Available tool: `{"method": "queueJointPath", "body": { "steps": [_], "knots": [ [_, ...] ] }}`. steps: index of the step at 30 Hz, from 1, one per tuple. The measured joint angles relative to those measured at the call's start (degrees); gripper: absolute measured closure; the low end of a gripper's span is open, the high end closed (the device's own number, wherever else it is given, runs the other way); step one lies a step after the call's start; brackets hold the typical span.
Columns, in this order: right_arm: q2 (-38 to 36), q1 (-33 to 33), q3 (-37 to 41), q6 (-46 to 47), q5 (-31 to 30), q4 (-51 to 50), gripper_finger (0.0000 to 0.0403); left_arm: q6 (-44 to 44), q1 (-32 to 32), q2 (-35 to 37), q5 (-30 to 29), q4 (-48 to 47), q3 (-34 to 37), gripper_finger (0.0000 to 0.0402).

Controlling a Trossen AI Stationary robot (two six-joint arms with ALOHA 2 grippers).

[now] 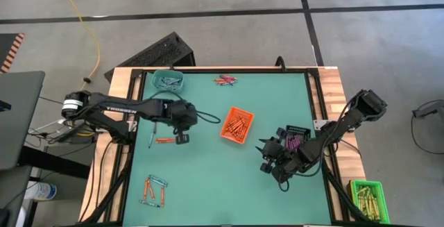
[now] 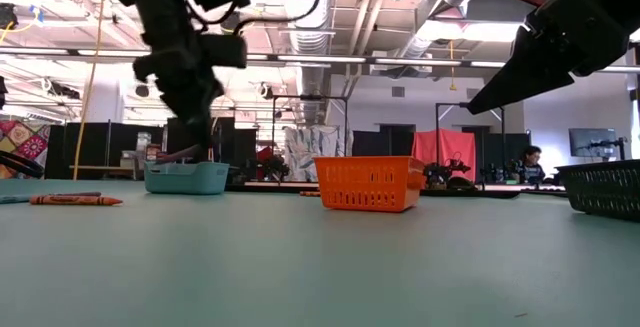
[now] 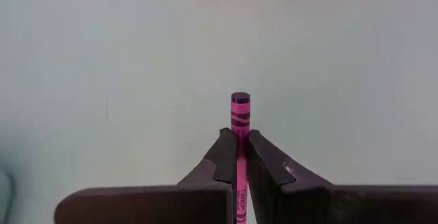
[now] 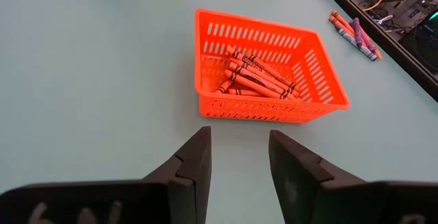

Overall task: Sort crayons
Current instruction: Put the violet crayon into black bin

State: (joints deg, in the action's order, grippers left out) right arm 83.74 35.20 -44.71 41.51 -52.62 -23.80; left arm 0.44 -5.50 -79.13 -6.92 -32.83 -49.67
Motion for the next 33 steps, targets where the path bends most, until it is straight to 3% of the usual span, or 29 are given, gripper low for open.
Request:
{"method": "queueJointPath", "body": {
  "steps": [9, 21, 33],
  "knots": [
    [0.0, 0.0, 0.0, 0.0, 0.0, -0.1, 0.0262, -3.8, 0.3, 0.0, 4.9, 14.3, -0.4, 0.0401],
    [0.0, 0.0, 0.0, -0.7, -0.4, 2.5, 0.0262, -9.7, 3.5, 0.0, 11.8, 40.2, -0.4, 0.0401],
    [0.0, -2.0, 0.0, -23.5, -1.2, 27.3, 0.0262, -11.2, 5.6, -4.4, 19.1, 57.0, -0.4, 0.0401]
  ]
}}
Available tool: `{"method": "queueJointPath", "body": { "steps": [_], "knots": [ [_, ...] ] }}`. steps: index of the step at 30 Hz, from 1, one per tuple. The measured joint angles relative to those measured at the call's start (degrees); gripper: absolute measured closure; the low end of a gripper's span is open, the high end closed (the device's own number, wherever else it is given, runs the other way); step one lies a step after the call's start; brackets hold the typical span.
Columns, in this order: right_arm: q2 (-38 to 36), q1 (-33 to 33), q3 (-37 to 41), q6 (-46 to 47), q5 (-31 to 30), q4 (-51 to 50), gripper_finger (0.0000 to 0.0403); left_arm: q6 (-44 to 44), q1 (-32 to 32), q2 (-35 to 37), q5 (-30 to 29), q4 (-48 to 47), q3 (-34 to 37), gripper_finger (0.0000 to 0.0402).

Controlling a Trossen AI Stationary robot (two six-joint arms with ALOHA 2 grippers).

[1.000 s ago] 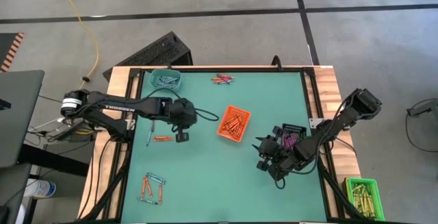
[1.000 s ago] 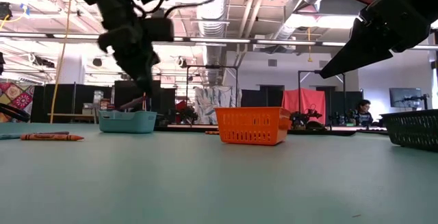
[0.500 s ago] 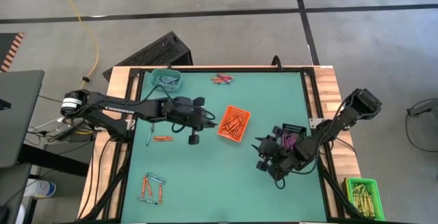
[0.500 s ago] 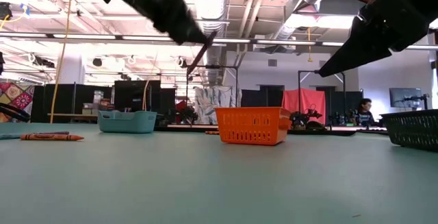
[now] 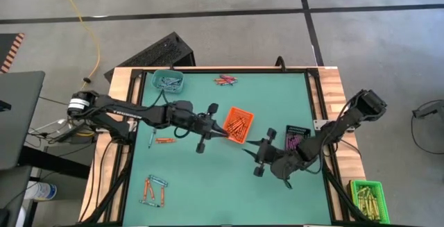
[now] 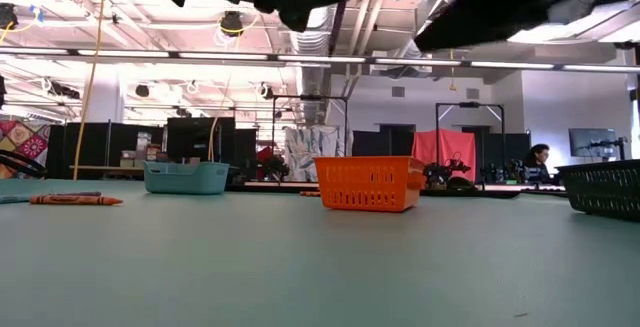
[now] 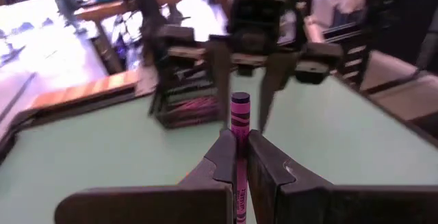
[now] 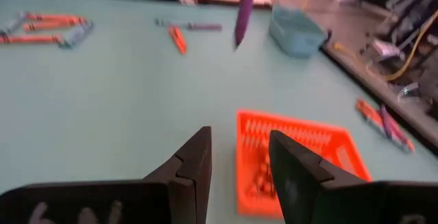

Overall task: Sort crayons
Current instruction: Put the violet crayon into black bin

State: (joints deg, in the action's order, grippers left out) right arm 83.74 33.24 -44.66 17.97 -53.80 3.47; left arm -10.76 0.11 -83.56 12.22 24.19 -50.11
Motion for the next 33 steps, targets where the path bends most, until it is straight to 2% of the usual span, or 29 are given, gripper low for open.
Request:
{"method": "queueJointPath", "body": {
  "steps": [9, 12, 18, 33],
  "knots": [
    [0.0, -2.8, 0.0, -13.9, 3.2, 14.9, 0.0262, -1.6, 2.2, -2.2, 5.6, 10.4, 0.0, 0.0401],
    [0.0, -3.9, 0.0, -16.7, 6.5, 18.4, 0.0262, -2.4, 2.6, -3.0, 5.8, 10.9, 0.0, 0.0401],
    [0.0, -6.8, 0.0, -17.6, 16.0, 21.8, 0.0262, -4.2, 3.0, -2.9, 5.1, 12.3, 0.0, 0.0401],
    [0.0, -10.4, 0.0, -21.5, 25.9, 28.9, 0.0267, -5.3, 3.0, -2.9, 5.1, 12.9, 0.0, 0.0401]
  ]
}}
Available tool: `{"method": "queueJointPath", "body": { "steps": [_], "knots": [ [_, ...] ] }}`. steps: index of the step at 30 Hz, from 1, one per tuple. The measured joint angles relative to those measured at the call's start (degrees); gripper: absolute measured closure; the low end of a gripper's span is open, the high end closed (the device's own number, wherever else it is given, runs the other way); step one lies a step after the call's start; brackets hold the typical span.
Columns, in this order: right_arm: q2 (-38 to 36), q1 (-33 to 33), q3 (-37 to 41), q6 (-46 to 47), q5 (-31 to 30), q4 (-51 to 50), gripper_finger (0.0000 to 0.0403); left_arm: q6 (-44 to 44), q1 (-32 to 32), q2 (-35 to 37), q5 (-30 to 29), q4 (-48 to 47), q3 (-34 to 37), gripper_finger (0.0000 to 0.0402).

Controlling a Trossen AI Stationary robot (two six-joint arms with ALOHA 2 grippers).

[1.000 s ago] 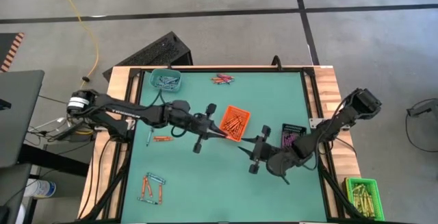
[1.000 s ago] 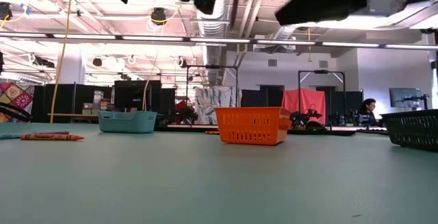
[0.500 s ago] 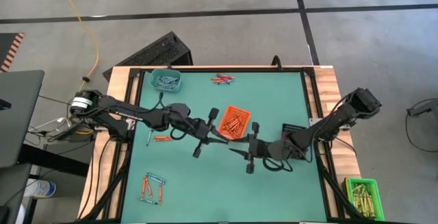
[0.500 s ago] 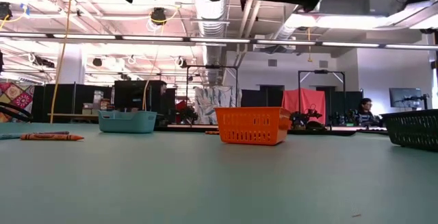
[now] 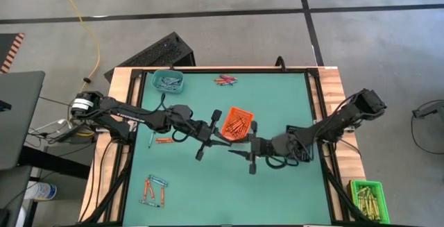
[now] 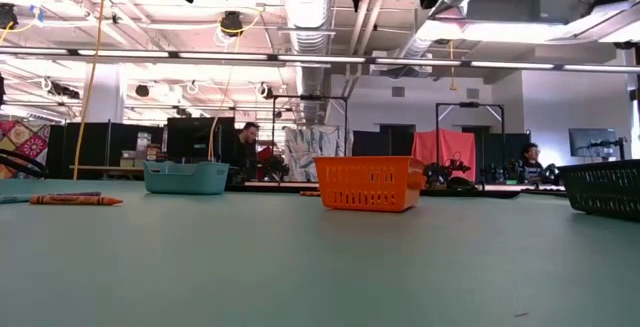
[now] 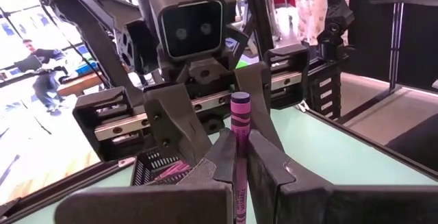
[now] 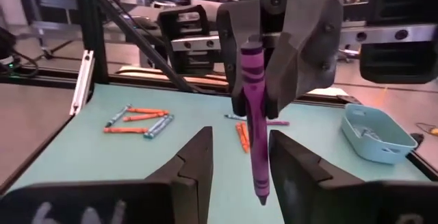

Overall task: Sort crayons
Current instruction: Put the violet crayon into black bin

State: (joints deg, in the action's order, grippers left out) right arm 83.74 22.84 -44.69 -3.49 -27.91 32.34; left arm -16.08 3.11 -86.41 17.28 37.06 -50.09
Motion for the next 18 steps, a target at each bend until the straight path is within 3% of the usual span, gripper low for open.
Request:
{"method": "queueJointPath", "body": {
  "steps": [8, 15, 18],
  "knots": [
    [0.0, -1.0, 0.0, 0.0, 2.8, -0.1, 0.0305, -0.3, 0.0, 0.0, 0.0, 0.1, 0.0, 0.0401],
    [0.0, -1.3, 0.0, -0.3, 3.1, -1.1, 0.0383, 0.0, 0.0, 0.0, 0.1, -0.2, 0.0, 0.0398],
    [0.0, -1.3, 0.0, -0.1, 3.8, -1.9, 0.0394, 1.1, 0.0, 0.0, 0.2, -0.7, 0.0, 0.0398]
  ]
}}
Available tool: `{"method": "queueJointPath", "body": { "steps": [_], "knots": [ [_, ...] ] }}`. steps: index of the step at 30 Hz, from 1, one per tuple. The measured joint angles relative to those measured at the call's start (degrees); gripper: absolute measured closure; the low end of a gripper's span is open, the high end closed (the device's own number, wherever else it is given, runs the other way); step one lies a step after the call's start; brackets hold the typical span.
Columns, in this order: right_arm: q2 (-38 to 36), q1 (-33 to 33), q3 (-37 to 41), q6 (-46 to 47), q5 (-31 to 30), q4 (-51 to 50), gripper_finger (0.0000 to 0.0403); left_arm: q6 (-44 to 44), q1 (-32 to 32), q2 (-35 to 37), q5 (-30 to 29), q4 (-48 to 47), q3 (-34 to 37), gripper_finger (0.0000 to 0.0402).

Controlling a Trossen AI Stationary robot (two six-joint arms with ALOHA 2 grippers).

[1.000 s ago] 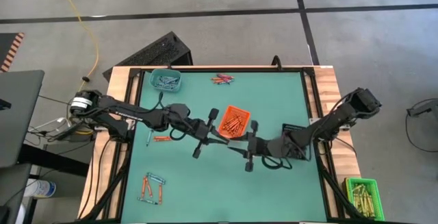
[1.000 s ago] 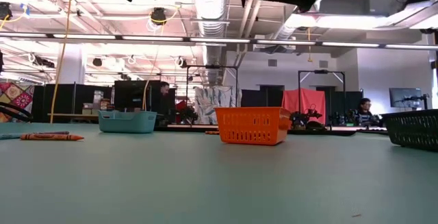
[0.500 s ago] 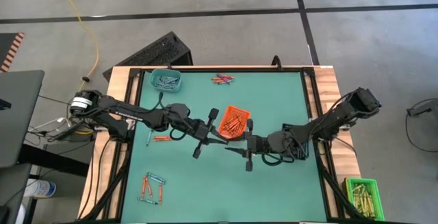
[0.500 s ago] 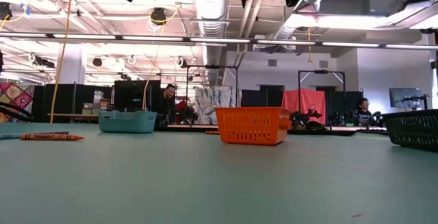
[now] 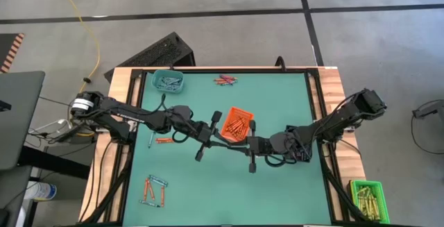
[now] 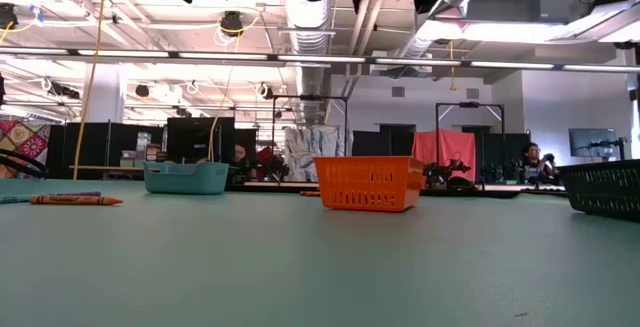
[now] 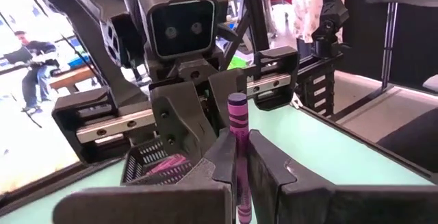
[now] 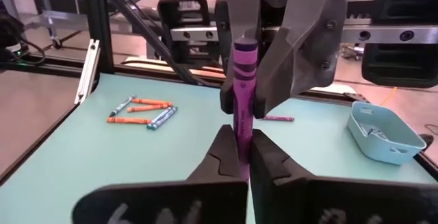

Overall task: Sort crayons
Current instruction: Put the violet crayon into black bin

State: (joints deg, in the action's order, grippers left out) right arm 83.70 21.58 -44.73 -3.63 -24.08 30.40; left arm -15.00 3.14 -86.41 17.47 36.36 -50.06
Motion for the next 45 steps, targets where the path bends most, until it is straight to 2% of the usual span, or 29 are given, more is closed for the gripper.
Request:
{"method": "queueJointPath", "body": {
  "steps": [3, 6, 13, 17, 22, 27, 31, 33, 36, 45],
  "knots": [
    [0.0, 0.0, 0.0, 1.1, -0.1, -1.8, 0.0398, 0.2, 0.0, 0.0, -1.0, -1.2, 0.0, 0.0394],
    [-0.2, 0.0, -0.1, 4.3, -1.3, -5.6, 0.04, -0.1, 0.0, 0.0, -3.8, -3.1, 0.0, 0.0371],
    [-3.0, 0.1, 0.0, 20.0, -2.3, -26.7, 0.0401, 0.5, 0.1, 0.1, -9.0, -11.4, 0.0, 0.0284],
    [-7.3, 0.5, 0.0, 34.4, -2.9, -43.5, 0.0402, 1.1, 0.2, 0.1, -11.1, -18.2, 0.0, 0.026],
    [-13.1, 5.5, 0.0, 55.6, -3.9, -66.2, 0.0402, 1.0, 2.2, 0.1, -14.0, -24.7, 0.5, 0.026],
    [-17.0, 13.9, 0.0, 81.0, -5.1, -87.9, 0.0402, -0.2, 5.0, 0.1, -16.8, -20.2, 4.5, 0.0262],
    [-18.2, 21.1, 0.0, 99.4, -3.4, -99.6, 0.0402, 0.2, 6.8, 0.1, -16.9, -13.1, 7.9, 0.0262],
    [-18.1, 23.8, 0.0, 106.1, -0.7, -102.9, 0.0401, 0.5, 7.9, 0.1, -16.8, -9.5, 9.4, 0.0262],
    [-17.2, 26.0, 0.1, 111.2, 2.2, -105.6, 0.04, 0.5, 9.2, 0.1, -16.9, -4.9, 11.5, 0.0262],
    [-16.3, 25.8, 4.5, 112.4, 3.1, -100.2, 0.0397, 1.2, 12.0, 0.1, -16.8, -3.9, 12.5, 0.0262]
  ]
}}
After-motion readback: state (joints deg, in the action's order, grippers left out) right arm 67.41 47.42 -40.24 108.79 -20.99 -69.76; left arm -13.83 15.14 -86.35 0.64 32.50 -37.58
